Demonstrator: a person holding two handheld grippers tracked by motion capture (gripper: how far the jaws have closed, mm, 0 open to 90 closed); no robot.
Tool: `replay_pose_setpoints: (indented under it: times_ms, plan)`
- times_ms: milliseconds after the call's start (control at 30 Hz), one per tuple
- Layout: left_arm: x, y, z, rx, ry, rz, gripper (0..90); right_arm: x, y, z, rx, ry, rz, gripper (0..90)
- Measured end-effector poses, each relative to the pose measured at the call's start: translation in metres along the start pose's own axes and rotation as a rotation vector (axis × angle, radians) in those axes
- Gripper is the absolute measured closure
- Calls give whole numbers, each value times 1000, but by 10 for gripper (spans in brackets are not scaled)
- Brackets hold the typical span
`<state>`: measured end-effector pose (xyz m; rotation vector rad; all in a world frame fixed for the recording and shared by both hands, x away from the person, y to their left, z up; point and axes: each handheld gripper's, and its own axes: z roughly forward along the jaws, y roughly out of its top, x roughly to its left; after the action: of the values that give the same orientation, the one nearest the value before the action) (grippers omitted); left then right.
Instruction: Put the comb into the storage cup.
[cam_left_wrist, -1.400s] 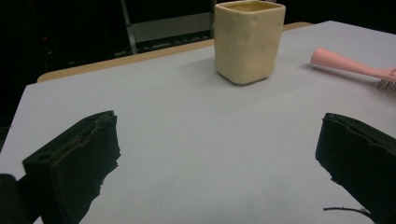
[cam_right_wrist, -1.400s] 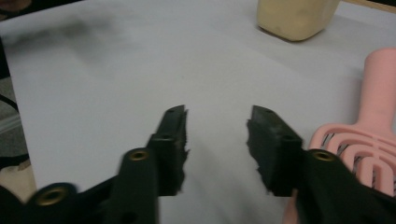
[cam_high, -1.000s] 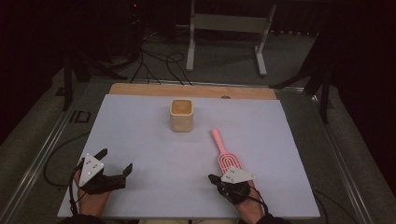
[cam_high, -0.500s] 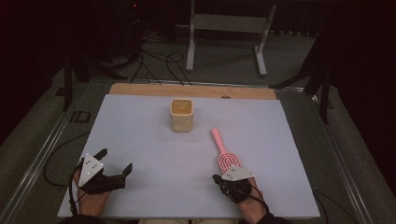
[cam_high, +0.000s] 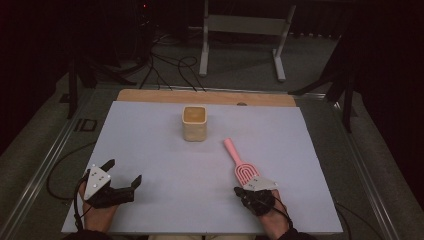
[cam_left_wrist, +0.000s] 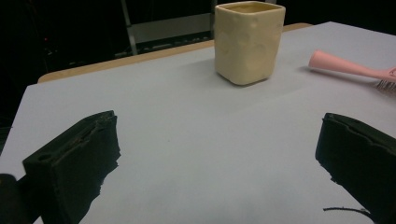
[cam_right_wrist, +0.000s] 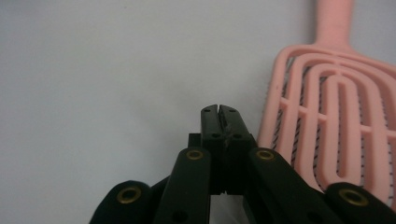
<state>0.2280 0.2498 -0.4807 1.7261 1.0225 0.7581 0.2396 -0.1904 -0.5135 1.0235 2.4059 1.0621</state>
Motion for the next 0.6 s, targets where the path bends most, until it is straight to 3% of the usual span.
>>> replay_pose_setpoints:
  times_ms: [600]
  plan:
    - [0, 0, 1, 3, -3, 2, 3, -34, -8, -15, 6, -63, 126, 898]
